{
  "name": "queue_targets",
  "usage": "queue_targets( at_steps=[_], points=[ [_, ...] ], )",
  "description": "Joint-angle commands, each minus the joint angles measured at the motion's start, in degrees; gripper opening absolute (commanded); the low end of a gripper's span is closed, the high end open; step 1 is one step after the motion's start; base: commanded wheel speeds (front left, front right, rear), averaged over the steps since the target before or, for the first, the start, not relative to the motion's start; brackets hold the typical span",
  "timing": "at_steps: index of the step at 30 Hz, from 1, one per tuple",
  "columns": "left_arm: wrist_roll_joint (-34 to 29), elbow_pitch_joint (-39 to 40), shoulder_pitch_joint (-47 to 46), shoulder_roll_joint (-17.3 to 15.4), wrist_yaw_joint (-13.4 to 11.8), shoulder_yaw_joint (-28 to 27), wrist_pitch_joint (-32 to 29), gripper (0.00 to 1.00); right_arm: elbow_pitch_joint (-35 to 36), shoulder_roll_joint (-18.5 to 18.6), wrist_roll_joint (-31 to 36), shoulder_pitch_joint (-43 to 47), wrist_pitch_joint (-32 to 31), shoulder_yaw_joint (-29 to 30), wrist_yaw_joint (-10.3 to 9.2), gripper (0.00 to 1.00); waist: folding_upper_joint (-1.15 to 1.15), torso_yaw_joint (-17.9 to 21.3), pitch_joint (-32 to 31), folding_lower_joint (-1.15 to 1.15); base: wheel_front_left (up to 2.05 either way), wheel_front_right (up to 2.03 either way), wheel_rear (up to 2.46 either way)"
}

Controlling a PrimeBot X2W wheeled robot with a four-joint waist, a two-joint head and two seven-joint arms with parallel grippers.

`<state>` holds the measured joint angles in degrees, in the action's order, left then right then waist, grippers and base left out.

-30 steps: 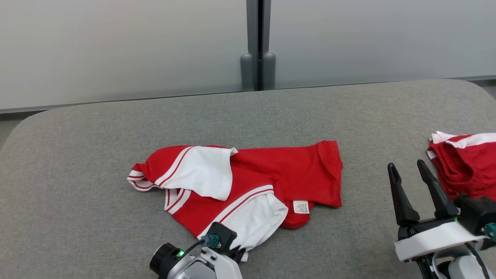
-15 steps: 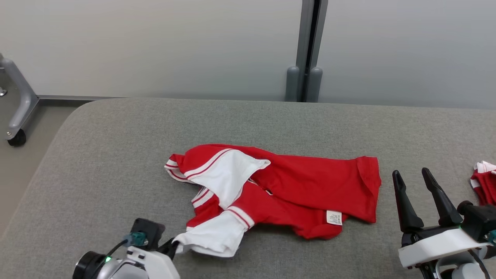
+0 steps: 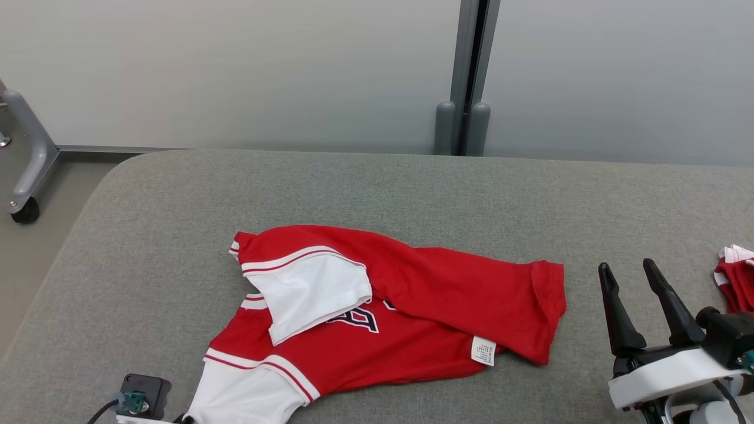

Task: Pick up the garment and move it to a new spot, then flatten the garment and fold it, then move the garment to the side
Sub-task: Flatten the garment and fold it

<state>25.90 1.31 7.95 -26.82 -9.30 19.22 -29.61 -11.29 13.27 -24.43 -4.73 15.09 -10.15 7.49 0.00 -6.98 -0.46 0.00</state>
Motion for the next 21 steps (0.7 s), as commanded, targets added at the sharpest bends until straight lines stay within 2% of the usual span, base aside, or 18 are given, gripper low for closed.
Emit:
queue_targets(
  at_steps=[1, 2, 3, 4, 8, 13, 16, 21],
  points=[
    [0.8, -0.8, 0.6, -0.3, -0.5, -0.7, 0.3, 0.00, 0.0, 0.5, -0.1, 0.1, 0.1, 0.0, 0.01, 1.00, 0.00, 0.1, 0.0, 0.00, 0.00, 0.00, 0.00],
    [1.1, -1.2, 1.0, -0.2, -0.4, -0.9, 0.5, 0.00, -0.1, 0.6, -0.2, 0.0, 0.1, -0.1, 0.01, 1.00, 0.00, 0.3, 0.0, 0.00, 0.00, 0.00, 0.00],
    [1.3, -1.6, 1.1, 0.0, -0.2, -0.9, 0.9, 0.13, -0.2, 0.8, -0.2, -0.1, 0.1, -0.2, 0.02, 1.00, 0.00, 0.3, 0.0, 0.00, 0.00, 0.00, 0.00],
    [1.6, -2.1, 1.1, 0.2, 0.0, -0.8, 1.1, 1.00, -0.3, 0.8, -0.3, -0.2, 0.1, -0.3, 0.01, 1.00, 0.00, 0.4, 0.0, 0.00, 0.00, 0.00, 0.00],
    [1.5, -2.6, 0.5, 1.2, 0.4, -0.5, 3.0, 1.00, -0.8, 1.1, -0.4, -0.5, 0.1, -0.6, 0.01, 1.00, 0.00, 0.8, -0.1, 0.00, 0.00, 0.00, 0.00],
    [-0.2, 0.9, -0.8, 2.6, -1.7, -1.3, 7.8, 1.00, -1.4, 1.8, -1.0, -0.4, 0.1, -1.2, 0.01, 1.00, 0.00, 1.1, -0.5, 0.00, 0.00, 0.00, 0.00],
    [-2.1, 3.6, -2.4, 3.5, -2.9, -1.6, 12.2, 1.00, -1.4, 1.8, -1.3, -0.5, 0.1, -1.4, 0.01, 1.00, 0.00, 1.3, -0.6, 0.00, 0.00, 0.00, 0.00],
    [-4.0, 4.8, -4.2, 5.7, -3.1, -1.5, 19.9, 1.00, -1.1, 1.8, -1.5, -0.7, 0.1, -2.0, 0.01, 1.00, 0.00, 1.8, -0.6, 0.00, 0.00, 0.00, 0.00]
  ],
)
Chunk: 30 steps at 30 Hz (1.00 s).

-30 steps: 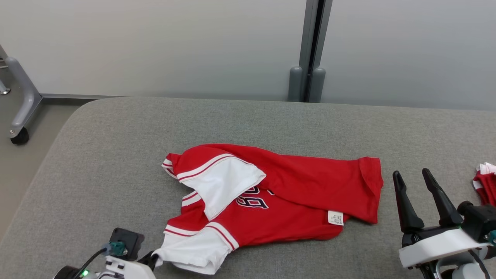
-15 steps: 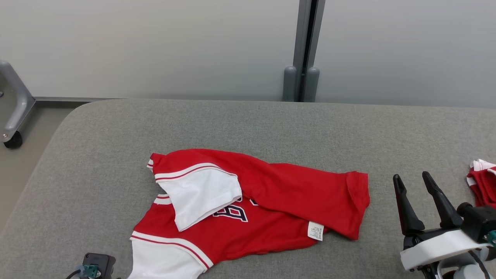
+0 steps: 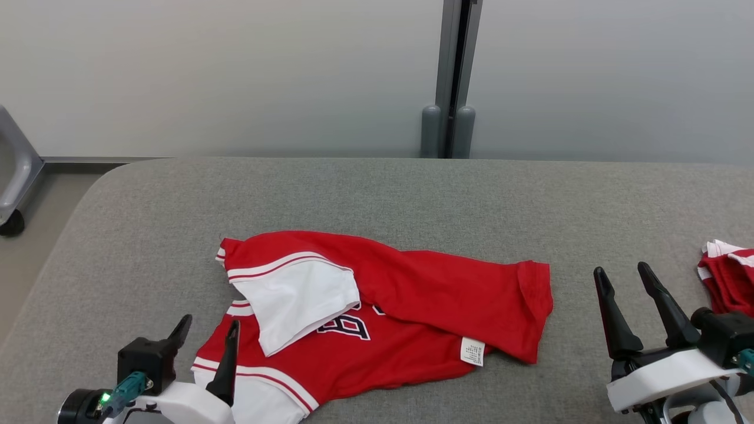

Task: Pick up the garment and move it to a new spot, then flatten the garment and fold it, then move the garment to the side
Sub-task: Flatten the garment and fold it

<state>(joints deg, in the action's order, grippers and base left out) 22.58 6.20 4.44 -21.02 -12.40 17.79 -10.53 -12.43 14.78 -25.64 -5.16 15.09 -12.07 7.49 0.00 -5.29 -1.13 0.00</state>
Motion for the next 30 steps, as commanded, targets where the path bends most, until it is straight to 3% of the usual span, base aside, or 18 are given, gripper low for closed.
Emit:
queue_targets(
  at_steps=[1, 9, 18, 30],
  points=[
    [-0.6, -0.5, -1.0, 0.4, 0.1, -0.1, 2.2, 1.00, 0.0, 0.3, -0.3, -0.2, 0.1, -0.2, 0.01, 1.00, 0.00, 0.2, 0.0, 0.00, 0.00, 0.00, 0.00],
    [0.3, -5.7, -2.6, 4.1, 1.7, 1.2, 9.4, 1.00, -2.1, 0.8, -2.4, 0.5, -1.4, -3.9, 0.01, 1.00, 0.00, 0.6, 0.2, 0.00, 0.00, 0.00, 0.00],
    [1.1, -8.8, -4.3, 5.1, 3.3, 2.7, 10.3, 1.00, -7.0, 3.0, -10.4, -0.6, -13.5, -11.6, 0.01, 1.00, 0.00, -1.8, 0.5, 0.00, 0.00, 0.00, 0.00],
    [2.2, -11.6, -5.8, 6.1, 4.4, 3.4, 11.1, 1.00, -14.4, 0.9, -11.0, -5.6, -21.9, -9.4, 0.01, 1.00, 0.00, -5.4, 2.1, 0.00, 0.00, 0.00, 0.00]
  ],
)
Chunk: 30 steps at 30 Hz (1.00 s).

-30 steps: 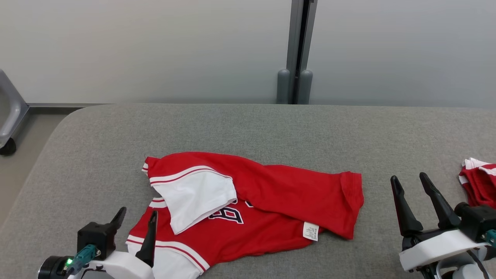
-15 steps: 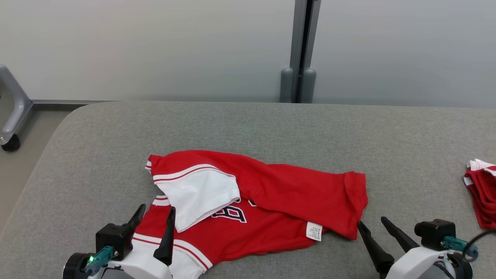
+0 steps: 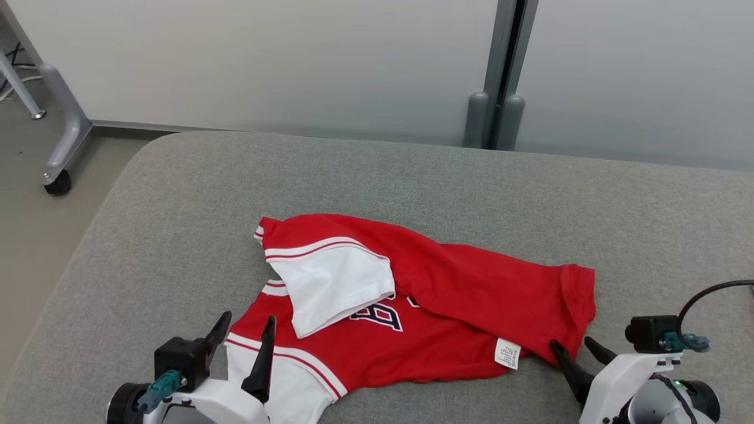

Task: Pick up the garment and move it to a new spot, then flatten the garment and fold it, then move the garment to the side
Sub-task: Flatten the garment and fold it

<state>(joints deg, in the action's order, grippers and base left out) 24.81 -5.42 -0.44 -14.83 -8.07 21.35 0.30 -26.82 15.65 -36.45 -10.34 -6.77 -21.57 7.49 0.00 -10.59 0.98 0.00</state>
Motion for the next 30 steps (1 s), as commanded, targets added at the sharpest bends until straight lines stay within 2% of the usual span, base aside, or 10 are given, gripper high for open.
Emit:
queue_targets(
  at_steps=[1, 2, 3, 9, 14, 21, 26, 30],
  points=[
    [0.1, -0.1, -1.0, 0.0, 0.2, -0.1, 0.3, 1.00, -0.3, -0.1, -0.3, -0.6, -0.1, 0.1, 0.02, 0.91, 0.00, -0.3, 0.0, 0.00, 0.00, 0.00, 0.00],
    [0.3, -0.2, -1.1, 0.0, 0.3, 0.0, 0.3, 1.00, -0.7, 0.0, -0.2, -0.8, -0.3, 0.1, 0.01, 0.67, 0.00, -0.5, 0.0, 0.00, 0.00, 0.00, 0.00],
    [0.4, -0.5, -1.3, -0.1, 0.4, 0.0, 0.3, 1.00, -1.4, 0.0, -0.2, -0.8, -0.3, 0.2, 0.01, 0.00, 0.00, -1.0, 0.0, 0.00, 0.00, 0.00, 0.00],
    [0.9, -0.8, -1.2, -0.2, 0.4, 0.0, 0.6, 1.00, 0.1, 0.3, 1.1, -2.3, 3.1, 1.1, 0.02, 0.00, 0.00, -2.1, 0.7, 0.00, 0.00, 0.00, 0.00],
    [1.1, -0.6, -2.0, 0.3, 0.5, 0.3, 1.1, 1.00, 3.3, 2.5, 1.4, -5.9, 5.2, 1.7, 0.01, 0.00, 0.00, -2.9, 2.8, 0.00, 0.00, 0.00, 0.00],
    [0.9, -1.5, -5.3, 2.4, 1.1, 1.4, 2.5, 1.00, 4.2, 6.8, 0.0, -17.6, 1.2, 3.0, 0.01, 0.00, 0.00, -5.9, 10.3, 0.00, 0.00, 0.00, 0.00],
    [0.5, -3.2, -8.3, 4.5, 2.1, 2.9, 3.9, 1.00, 0.1, 10.3, -3.9, -27.7, -2.8, 3.4, 0.01, 0.00, 0.00, -9.2, 15.6, 0.00, 0.00, 0.00, 0.00],
    [0.5, -4.6, -9.9, 5.5, 2.6, 3.6, 4.9, 1.00, -4.0, 11.8, -6.4, -33.2, -4.7, 2.9, 0.01, 0.00, 0.00, -10.9, 17.6, 0.00, 0.00, 0.00, 0.00]
  ],
)
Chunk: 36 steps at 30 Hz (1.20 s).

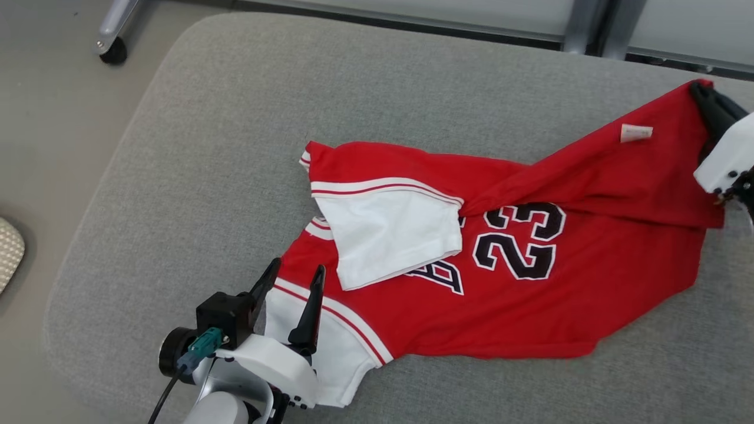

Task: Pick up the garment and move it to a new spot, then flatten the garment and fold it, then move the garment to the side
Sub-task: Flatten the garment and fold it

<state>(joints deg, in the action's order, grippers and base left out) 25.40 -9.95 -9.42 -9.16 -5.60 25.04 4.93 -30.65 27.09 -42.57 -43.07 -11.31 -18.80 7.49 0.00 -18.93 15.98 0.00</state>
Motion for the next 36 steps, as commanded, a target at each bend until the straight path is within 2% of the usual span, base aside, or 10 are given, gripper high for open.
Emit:
queue_targets(
  at_steps=[1, 5, 6, 7, 13, 23, 29, 36],
  points=[
    [-0.1, -0.6, -1.3, 0.2, 0.3, 0.1, 0.6, 1.00, -1.7, 0.7, -0.8, -2.1, -0.6, -0.3, 0.01, 0.00, 0.00, -3.0, 3.0, 0.00, 0.00, 0.00, 0.00],
    [-0.1, -2.5, -2.6, 1.0, 0.8, 0.5, 1.7, 1.00, -6.8, 1.1, -2.6, -7.3, -0.2, -2.0, 0.02, 0.00, 0.00, -3.9, 3.6, 0.00, 0.00, 0.00, 0.00],
    [0.0, -2.9, -2.9, 1.1, 0.8, 0.5, 1.8, 1.00, -8.4, 0.8, -3.0, -8.3, 0.3, -2.4, 0.01, 0.35, 0.00, -3.8, 3.6, 0.00, 0.00, 0.00, 0.00],
    [0.1, -3.3, -3.1, 1.1, 0.8, 0.5, 1.9, 1.00, -10.0, 0.5, -3.1, -9.1, 0.7, -2.9, 0.01, 1.00, 0.00, -3.7, 3.4, 0.00, 0.00, 0.00, 0.00],
    [0.3, -4.9, -3.2, 0.3, 1.1, 0.5, 2.2, 1.00, -14.0, -1.1, -4.3, -8.8, 8.0, -6.6, 0.01, 1.00, 0.00, -1.2, -0.3, 0.00, 0.00, 0.00, 0.00],
    [1.0, -4.1, 0.3, -2.5, 0.0, -0.2, 0.7, 1.00, -8.8, -0.9, -9.4, 5.1, 23.5, -10.9, 0.01, 1.00, 0.00, 6.1, -9.2, 0.00, 0.00, 0.00, 0.00],
    [1.5, -2.2, 2.7, -3.7, -0.9, -0.5, -0.5, 1.00, -5.9, -1.2, -11.5, 15.7, 26.1, -9.9, 0.02, 1.00, 0.00, 8.9, -12.3, 0.00, 0.00, 0.00, 0.00],
    [1.9, -0.6, 4.4, -4.2, -1.3, 0.0, -1.6, 1.00, -4.0, -3.6, -13.6, 24.0, 25.5, -11.5, 0.02, 1.00, 0.00, 9.6, -13.8, 0.00, 0.00, 0.00, 0.00]
  ],
)
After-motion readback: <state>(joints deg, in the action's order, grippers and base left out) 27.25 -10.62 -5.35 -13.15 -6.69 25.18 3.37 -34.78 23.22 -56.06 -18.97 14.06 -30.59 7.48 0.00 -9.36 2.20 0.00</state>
